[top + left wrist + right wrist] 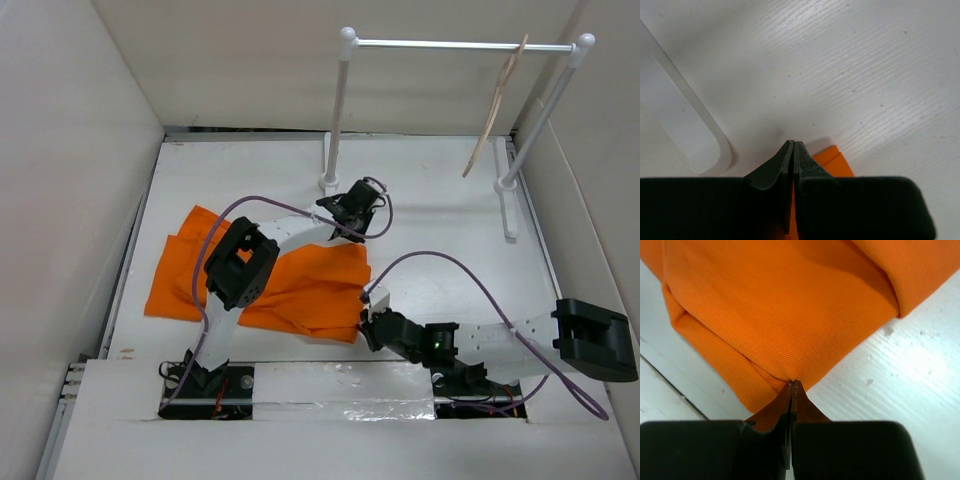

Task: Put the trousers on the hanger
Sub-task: Fold the trousers at the center of the board.

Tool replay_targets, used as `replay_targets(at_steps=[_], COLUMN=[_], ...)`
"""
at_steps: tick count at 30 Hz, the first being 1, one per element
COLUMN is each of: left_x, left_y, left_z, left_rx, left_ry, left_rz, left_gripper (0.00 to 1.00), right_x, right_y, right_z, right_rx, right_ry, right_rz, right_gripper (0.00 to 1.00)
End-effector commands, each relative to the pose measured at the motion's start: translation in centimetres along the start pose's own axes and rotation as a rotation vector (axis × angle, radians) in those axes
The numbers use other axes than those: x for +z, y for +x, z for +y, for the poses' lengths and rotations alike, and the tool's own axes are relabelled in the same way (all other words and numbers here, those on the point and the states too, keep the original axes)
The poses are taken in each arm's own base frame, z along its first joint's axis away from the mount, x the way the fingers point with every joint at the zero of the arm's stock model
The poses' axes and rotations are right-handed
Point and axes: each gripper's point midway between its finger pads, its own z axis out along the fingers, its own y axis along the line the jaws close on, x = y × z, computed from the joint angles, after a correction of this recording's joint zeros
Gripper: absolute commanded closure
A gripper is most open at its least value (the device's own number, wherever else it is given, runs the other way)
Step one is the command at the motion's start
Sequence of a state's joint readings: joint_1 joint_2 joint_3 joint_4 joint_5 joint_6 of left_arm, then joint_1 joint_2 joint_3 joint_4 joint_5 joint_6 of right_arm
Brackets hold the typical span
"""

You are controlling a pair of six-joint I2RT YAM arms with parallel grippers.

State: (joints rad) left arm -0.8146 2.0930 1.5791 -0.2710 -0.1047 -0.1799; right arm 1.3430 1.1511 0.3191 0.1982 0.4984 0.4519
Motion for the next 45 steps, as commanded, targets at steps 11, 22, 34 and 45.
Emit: replay_targets(at_steps=[11, 22, 34, 45], left_x=[-5.7, -4.7, -2.9, -3.7], left_y=[0.3, 0.9, 1.5, 2.0], left_z=[-3.2, -6.3, -7.5, -9.4], left_rx=[0.173, 0.236, 0.269, 0.295], left_ry=[0.22, 0.376, 0.408, 0.513], left_rz=[-0.039, -0.005, 0.062, 0.087], left_gripper=[0.67, 0.64, 0.64, 0.75], right_x=[-0.8, -1.8, -1.1, -1.3], right_y=[1.6, 0.4, 0.7, 1.0], right_z=[-3.5, -4.3, -3.6, -4.0], right_rx=[0.054, 0.064, 0.05, 0.047], right_ry=[0.098, 0.045, 0.034, 0.054], right_rz=[-0.009, -0.068, -0.031, -0.024], right_gripper=[1.0, 1.0, 1.0, 1.0])
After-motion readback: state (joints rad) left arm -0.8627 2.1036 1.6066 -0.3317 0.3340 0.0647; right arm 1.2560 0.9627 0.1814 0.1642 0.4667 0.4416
